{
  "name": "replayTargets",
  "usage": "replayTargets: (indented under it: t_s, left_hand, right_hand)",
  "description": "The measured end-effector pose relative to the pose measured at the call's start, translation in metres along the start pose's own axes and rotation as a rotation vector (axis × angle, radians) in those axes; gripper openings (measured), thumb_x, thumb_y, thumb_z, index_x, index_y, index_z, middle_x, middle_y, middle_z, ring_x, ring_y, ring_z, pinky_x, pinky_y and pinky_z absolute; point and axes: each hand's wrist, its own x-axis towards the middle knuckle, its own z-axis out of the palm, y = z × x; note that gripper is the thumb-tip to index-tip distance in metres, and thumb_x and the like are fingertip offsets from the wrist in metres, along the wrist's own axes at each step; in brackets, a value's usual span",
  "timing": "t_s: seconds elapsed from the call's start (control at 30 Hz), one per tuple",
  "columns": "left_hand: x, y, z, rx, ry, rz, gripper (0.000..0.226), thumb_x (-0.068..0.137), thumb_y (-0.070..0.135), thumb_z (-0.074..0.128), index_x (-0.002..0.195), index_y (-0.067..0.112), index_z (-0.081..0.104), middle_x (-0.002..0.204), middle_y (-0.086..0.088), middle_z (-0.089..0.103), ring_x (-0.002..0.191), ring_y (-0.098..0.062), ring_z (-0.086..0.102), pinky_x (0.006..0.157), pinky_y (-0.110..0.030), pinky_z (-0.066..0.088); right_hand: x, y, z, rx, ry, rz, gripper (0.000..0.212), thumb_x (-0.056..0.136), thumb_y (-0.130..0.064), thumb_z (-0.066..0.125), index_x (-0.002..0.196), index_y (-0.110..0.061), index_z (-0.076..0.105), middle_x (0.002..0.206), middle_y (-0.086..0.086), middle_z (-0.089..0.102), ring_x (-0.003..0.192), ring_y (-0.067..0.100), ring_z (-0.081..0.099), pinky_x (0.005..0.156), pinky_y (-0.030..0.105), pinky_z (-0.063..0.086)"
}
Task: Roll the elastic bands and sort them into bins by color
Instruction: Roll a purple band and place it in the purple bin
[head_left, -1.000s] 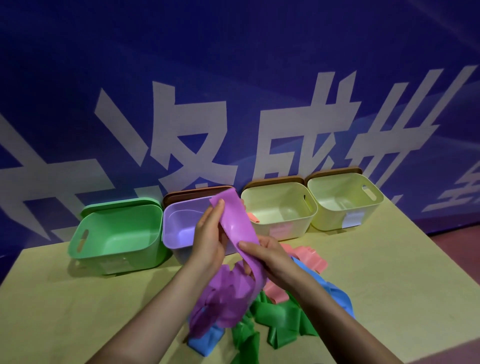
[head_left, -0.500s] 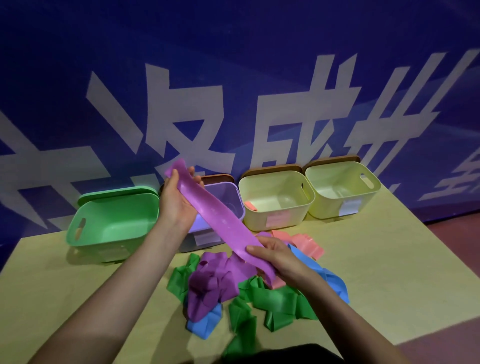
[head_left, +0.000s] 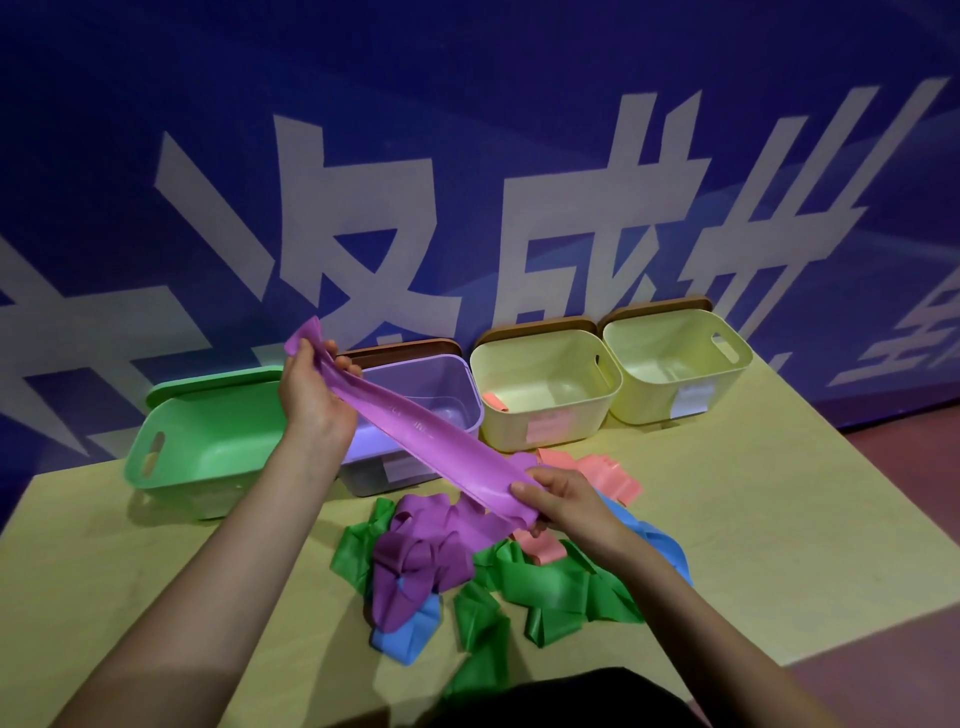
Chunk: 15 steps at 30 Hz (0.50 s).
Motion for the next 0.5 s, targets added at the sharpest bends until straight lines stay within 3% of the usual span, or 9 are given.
replayTargets:
  t_s: [0.17, 0.3, 0.43, 0.5]
  left_hand:
    - [0.007, -0.001, -0.008, -0.085, -0.007, -0.043, 0.021, 0.102, 0.026, 0.039, 0.099, 0.015, 0.056, 0.062, 0.005, 0.060, 0.054, -0.007, 0.058, 0.053, -0.020, 0.050]
    - [0.002, -0.008, -0.007, -0.047, -0.014, -0.057, 0.020, 0.102, 0.023, 0.039, 0.106, 0.010, 0.055, 0.075, -0.001, 0.061, 0.062, -0.010, 0.062, 0.061, -0.022, 0.053]
    - [-0.010, -0.017, 0.000, 0.001, -0.066, -0.090, 0.028, 0.104, 0.026, 0.034, 0.100, 0.009, 0.056, 0.073, -0.003, 0.064, 0.065, -0.011, 0.065, 0.063, -0.023, 0.054]
    - [-0.023, -0.028, 0.007, 0.066, -0.127, -0.087, 0.031, 0.105, 0.025, 0.029, 0.094, 0.011, 0.055, 0.064, 0.000, 0.064, 0.065, -0.012, 0.063, 0.064, -0.023, 0.053]
  right_hand:
    - [-0.002, 0.006, -0.003, -0.022, 0.163, -0.029, 0.014, 0.082, -0.008, 0.072, 0.073, 0.000, 0.065, 0.058, 0.010, 0.061, 0.053, 0.013, 0.057, 0.057, 0.022, 0.047]
    - [-0.006, 0.008, -0.011, 0.020, 0.141, -0.019, 0.016, 0.081, -0.008, 0.073, 0.083, 0.006, 0.065, 0.077, 0.029, 0.061, 0.071, 0.028, 0.059, 0.074, 0.041, 0.049]
    - [-0.010, 0.018, -0.017, 0.064, 0.111, 0.083, 0.027, 0.073, -0.019, 0.071, 0.094, -0.003, 0.068, 0.086, 0.008, 0.062, 0.075, 0.022, 0.054, 0.075, 0.032, 0.046]
    - [-0.011, 0.022, -0.019, -0.134, 0.066, 0.092, 0.018, 0.082, -0.009, 0.067, 0.100, -0.008, 0.067, 0.097, 0.001, 0.064, 0.081, 0.011, 0.056, 0.075, 0.024, 0.045]
